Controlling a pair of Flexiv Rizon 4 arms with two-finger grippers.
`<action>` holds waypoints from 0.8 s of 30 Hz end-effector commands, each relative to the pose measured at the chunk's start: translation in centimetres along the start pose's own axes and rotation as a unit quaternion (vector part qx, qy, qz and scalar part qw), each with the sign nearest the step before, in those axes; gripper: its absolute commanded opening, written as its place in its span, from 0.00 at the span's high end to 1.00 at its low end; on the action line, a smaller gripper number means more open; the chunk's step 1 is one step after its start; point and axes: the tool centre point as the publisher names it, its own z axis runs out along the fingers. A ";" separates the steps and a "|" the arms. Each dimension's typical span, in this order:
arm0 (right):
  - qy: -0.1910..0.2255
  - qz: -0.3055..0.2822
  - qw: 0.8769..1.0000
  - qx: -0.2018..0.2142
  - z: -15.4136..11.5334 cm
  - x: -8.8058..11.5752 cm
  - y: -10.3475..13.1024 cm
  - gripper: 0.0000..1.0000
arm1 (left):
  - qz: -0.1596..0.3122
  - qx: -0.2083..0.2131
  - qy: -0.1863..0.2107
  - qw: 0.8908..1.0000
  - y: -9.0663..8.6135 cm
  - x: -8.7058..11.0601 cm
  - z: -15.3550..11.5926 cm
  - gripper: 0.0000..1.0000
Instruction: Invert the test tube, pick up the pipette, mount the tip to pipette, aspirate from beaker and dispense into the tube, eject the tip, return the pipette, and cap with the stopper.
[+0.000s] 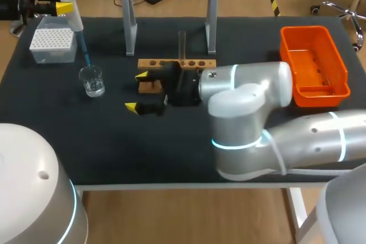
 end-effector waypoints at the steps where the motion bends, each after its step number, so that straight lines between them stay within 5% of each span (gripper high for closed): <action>1: -0.030 0.004 1.000 0.001 4.4 -0.3 -0.4 0.00 | 0.001 0.000 0.001 1.000 0.0 0.0 0.0 1.00; 24: -0.037 0.018 0.999 -0.008 4.5 -0.7 -0.8 0.00 | 0.001 0.000 0.001 1.000 0.0 0.0 0.0 1.00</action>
